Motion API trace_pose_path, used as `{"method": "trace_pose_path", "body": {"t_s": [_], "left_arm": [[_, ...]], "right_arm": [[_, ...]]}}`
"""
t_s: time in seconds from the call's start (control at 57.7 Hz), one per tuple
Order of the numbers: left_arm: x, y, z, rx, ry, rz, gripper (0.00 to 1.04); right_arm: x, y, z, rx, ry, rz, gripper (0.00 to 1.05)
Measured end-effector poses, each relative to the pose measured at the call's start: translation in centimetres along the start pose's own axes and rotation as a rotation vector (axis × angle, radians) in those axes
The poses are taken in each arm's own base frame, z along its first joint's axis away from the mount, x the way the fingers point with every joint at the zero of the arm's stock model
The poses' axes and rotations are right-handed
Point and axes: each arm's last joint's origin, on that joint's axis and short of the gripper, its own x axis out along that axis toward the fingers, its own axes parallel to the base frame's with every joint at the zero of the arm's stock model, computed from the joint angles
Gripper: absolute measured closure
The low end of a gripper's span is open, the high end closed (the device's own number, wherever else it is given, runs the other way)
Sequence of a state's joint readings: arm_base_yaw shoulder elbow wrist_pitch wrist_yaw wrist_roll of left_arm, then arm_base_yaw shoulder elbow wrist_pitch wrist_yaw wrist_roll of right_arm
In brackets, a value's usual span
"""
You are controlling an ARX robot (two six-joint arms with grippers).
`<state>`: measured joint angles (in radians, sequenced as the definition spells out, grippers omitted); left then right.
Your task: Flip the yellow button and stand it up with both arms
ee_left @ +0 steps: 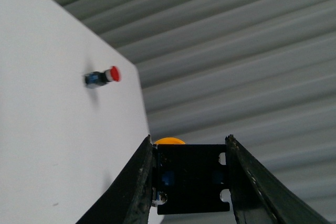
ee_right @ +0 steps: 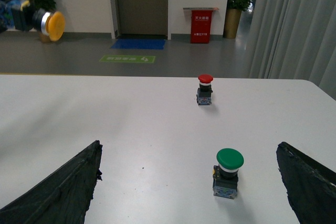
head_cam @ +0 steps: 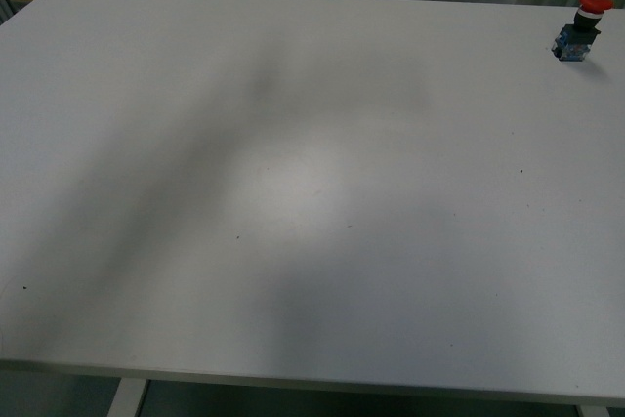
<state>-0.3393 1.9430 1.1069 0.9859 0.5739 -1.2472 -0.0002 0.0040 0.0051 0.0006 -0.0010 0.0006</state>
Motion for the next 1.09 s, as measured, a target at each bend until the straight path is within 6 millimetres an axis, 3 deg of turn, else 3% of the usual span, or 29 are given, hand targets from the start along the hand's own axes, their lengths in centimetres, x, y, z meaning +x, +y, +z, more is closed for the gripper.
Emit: {"method": "trace_pose_path", "body": {"t_s": [0.173,0.433,0.624,0.815,1.092], "left_arm": [[2.0,-2.7,-2.3,-0.078,0.018,-0.189,0.71],[2.2,-4.0,-2.6,-0.16,-0.023,-0.361,0.71],[2.2,-4.0,-2.6,-0.183,-0.03,-0.362,0.72],[2.6,-2.6,-3.0,-0.264,-0.003,-0.289,0.72],[2.6,-2.6,-3.0,-0.272,-0.001,-0.289,0.72]], "right_arm": [[0.0,0.0,0.0,0.0,0.0,0.0,0.07],[0.0,0.0,0.0,0.0,0.0,0.0,0.07],[0.0,0.0,0.0,0.0,0.0,0.0,0.07],[0.0,0.0,0.0,0.0,0.0,0.0,0.07],[0.0,0.0,0.0,0.0,0.0,0.0,0.07]]}}
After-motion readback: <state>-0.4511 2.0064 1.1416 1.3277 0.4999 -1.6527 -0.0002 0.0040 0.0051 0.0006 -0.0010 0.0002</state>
